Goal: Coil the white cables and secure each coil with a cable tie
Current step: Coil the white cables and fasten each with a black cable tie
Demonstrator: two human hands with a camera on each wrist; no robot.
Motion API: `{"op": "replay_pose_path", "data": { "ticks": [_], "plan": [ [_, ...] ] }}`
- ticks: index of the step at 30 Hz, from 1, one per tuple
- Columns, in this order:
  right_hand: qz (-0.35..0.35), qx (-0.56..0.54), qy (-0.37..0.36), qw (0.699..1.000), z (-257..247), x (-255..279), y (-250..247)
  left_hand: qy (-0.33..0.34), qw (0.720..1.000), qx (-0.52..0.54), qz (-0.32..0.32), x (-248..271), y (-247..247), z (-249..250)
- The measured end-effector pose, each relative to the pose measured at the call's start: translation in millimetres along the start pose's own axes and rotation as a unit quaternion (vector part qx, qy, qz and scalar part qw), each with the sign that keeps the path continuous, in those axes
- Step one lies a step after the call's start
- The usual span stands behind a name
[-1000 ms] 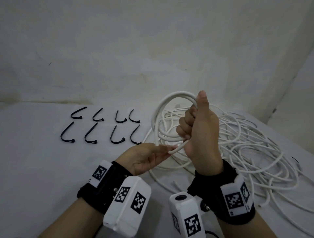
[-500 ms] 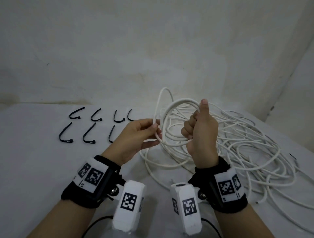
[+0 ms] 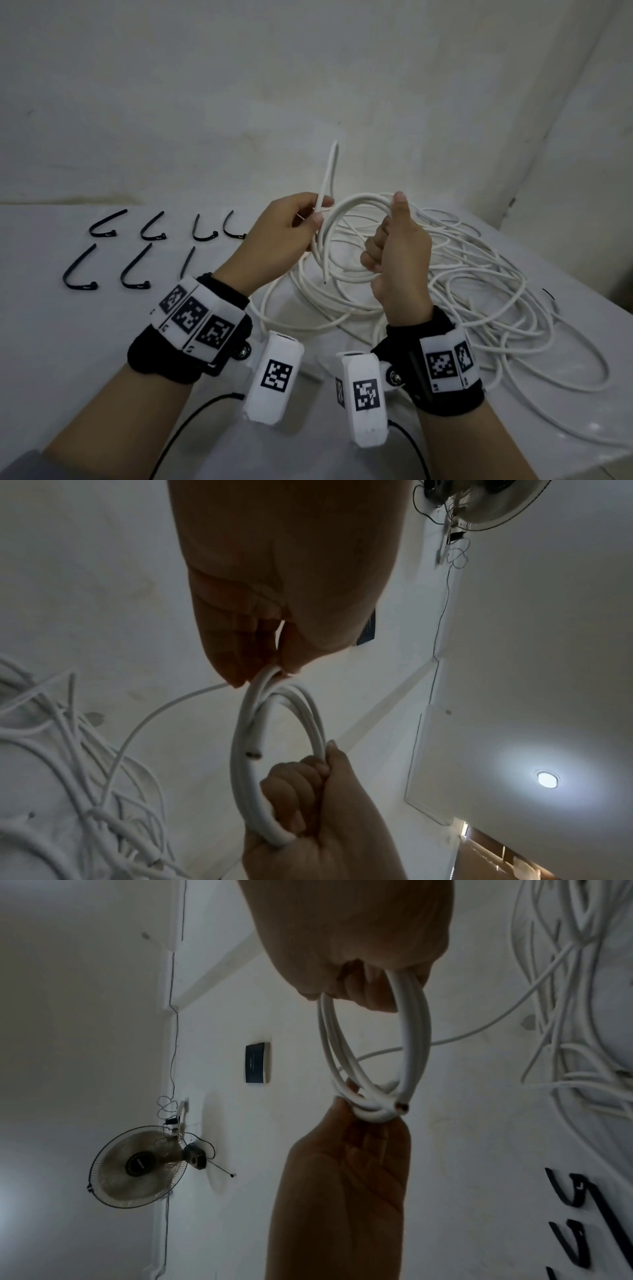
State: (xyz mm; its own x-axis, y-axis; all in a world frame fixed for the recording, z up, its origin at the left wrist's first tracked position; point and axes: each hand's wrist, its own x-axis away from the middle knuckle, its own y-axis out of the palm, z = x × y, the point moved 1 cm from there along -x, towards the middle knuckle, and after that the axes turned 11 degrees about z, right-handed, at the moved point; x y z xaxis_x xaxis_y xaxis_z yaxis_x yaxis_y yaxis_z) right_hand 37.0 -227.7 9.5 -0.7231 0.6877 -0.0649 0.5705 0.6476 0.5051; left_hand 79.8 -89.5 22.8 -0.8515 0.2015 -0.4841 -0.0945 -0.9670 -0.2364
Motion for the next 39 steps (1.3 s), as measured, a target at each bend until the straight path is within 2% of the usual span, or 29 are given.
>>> {"op": "replay_pose_path", "data": {
  "ticks": [4,7,9,12,16,19,21,22,24,25,27,29,30,31,33,35,39],
  "plan": [
    [-0.042,0.020,0.009,0.999,9.7,-0.5,2.8,0.086,0.990,-0.109,0.016,0.4,1.8,-7.3],
    [-0.072,0.026,0.021,0.997,13.1,-0.8,4.1,0.095,0.983,-0.159,0.013,0.7,-2.4,-13.2],
    [-0.083,0.021,0.040,0.996,13.7,-1.0,4.4,0.075,0.992,-0.101,0.010,1.7,-5.5,-11.1],
    [-0.105,0.026,0.058,0.992,14.1,2.5,6.9,0.029,0.999,-0.010,-0.029,4.7,-3.4,-5.6],
    [-0.125,0.051,0.045,0.990,17.6,10.2,11.4,-0.021,0.998,0.010,-0.065,4.9,-5.0,-1.5],
    [-0.127,0.083,0.018,0.988,20.6,11.2,13.9,-0.014,0.998,-0.013,-0.060,3.5,-8.4,-2.2],
    [-0.121,0.131,-0.043,0.983,19.1,8.1,13.2,-0.008,0.999,-0.032,-0.037,3.0,-8.7,-3.9],
    [-0.119,0.171,-0.105,0.972,16.2,5.5,13.8,-0.006,0.999,-0.040,-0.029,2.6,-9.0,-4.9],
    [-0.142,0.263,-0.240,0.924,6.1,1.2,15.5,-0.004,0.998,-0.054,-0.026,2.7,-9.3,-6.0],
    [-0.171,0.305,-0.297,0.889,0.7,-2.6,17.4,-0.003,0.998,-0.062,-0.030,2.5,-10.0,-6.1],
    [-0.233,0.396,-0.388,0.799,-9.8,-11.3,23.3,0.006,0.996,-0.082,-0.038,2.1,-11.0,-5.9],
    [-0.274,0.467,-0.446,0.712,-20.4,-17.8,29.4,0.019,0.995,-0.094,-0.038,2.1,-11.7,-4.5],
    [-0.287,0.495,-0.458,0.680,-25.6,-21.5,30.3,0.025,0.994,-0.097,-0.035,2.4,-12.2,-3.2],
    [-0.299,0.514,-0.458,0.662,-30.6,-23.8,30.4,0.029,0.994,-0.098,-0.029,2.6,-12.8,-2.1],
    [-0.311,0.526,-0.447,0.653,-37.4,-27.4,30.1,0.036,0.995,-0.097,-0.008,2.4,-14.7,-0.7],
    [-0.303,0.506,-0.471,0.656,-37.6,-30.3,30.4,0.048,0.994,-0.093,0.025,1.9,-16.5,0.5],
    [-0.274,0.403,-0.505,0.713,-28.4,-29.9,39.0,0.068,0.989,-0.073,0.105,0.2,-20.4,3.8]
  ]
}}
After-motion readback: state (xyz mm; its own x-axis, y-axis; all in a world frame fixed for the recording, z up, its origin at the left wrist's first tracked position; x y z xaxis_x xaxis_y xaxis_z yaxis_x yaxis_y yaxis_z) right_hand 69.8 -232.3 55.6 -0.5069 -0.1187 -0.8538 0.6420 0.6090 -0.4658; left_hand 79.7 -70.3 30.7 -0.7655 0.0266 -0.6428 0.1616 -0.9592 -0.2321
